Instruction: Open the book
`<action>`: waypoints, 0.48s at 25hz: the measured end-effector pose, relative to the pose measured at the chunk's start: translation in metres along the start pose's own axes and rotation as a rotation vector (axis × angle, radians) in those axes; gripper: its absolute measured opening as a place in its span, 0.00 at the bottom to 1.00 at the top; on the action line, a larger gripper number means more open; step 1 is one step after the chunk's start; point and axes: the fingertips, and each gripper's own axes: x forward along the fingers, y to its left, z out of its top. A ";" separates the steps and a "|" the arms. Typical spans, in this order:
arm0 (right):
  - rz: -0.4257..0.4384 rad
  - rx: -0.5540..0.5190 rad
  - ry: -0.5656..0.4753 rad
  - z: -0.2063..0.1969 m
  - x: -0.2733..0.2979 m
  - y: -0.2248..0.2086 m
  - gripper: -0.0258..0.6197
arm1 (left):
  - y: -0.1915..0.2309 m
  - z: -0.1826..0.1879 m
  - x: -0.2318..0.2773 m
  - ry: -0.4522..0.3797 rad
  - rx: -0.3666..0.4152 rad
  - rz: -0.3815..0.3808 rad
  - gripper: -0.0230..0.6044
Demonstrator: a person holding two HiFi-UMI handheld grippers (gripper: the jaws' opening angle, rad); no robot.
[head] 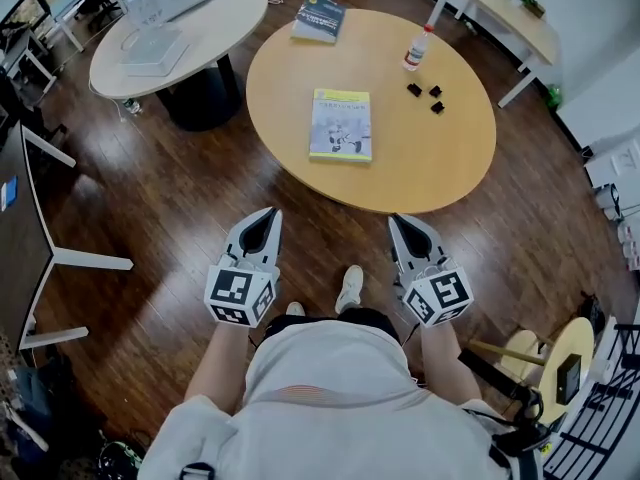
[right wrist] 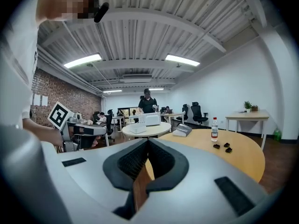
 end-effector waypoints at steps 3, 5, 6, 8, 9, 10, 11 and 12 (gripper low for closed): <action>0.017 0.004 -0.003 0.003 0.007 -0.031 0.04 | -0.008 0.009 0.025 0.000 0.007 0.018 0.05; 0.031 0.013 -0.012 0.004 0.014 -0.051 0.05 | -0.012 0.013 0.043 0.008 0.010 0.031 0.05; 0.038 0.017 -0.016 0.005 0.017 -0.061 0.04 | -0.014 0.015 0.051 0.013 0.011 0.037 0.05; 0.047 0.021 -0.017 0.007 0.021 -0.082 0.04 | -0.020 0.019 0.070 0.021 0.014 0.050 0.05; 0.051 0.024 -0.017 0.008 0.023 -0.093 0.05 | -0.023 0.022 0.080 0.023 0.016 0.057 0.05; 0.056 0.026 -0.018 0.008 0.024 -0.104 0.05 | -0.027 0.025 0.089 0.024 0.017 0.064 0.05; 0.062 0.026 -0.017 0.008 0.025 -0.115 0.05 | -0.030 0.027 0.097 0.024 0.018 0.073 0.05; 0.068 0.026 -0.014 0.008 0.026 -0.124 0.04 | -0.034 0.030 0.105 0.025 0.020 0.082 0.05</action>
